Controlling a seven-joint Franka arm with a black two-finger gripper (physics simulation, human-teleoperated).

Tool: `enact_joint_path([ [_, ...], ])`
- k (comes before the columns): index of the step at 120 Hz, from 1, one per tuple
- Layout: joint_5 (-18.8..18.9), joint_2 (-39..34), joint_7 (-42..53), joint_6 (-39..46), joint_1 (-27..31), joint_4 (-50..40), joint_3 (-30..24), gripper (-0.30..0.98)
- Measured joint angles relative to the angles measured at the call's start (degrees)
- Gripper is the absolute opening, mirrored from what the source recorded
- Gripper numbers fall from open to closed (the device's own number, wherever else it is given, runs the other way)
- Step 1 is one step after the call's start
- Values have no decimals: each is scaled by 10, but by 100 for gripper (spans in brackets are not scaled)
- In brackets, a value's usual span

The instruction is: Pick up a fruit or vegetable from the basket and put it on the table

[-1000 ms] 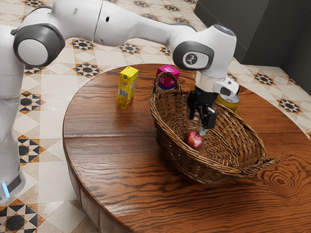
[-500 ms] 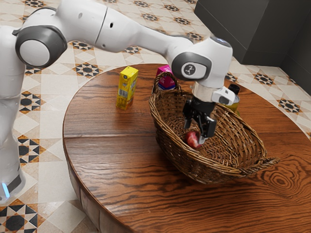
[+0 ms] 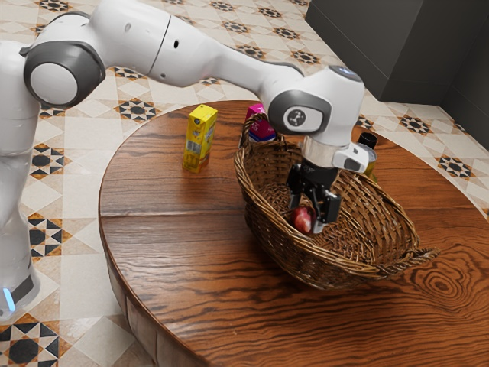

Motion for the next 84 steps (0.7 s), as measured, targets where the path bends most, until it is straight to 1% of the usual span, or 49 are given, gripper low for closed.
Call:
enact_joint_path([
  [44, 2, 1, -11, 2, 2, -2, 0, 64],
  [70, 2, 3, -15, 2, 2, -6, 1, 55],
  [84, 4, 3, -17, 2, 0, -6, 1, 43],
])
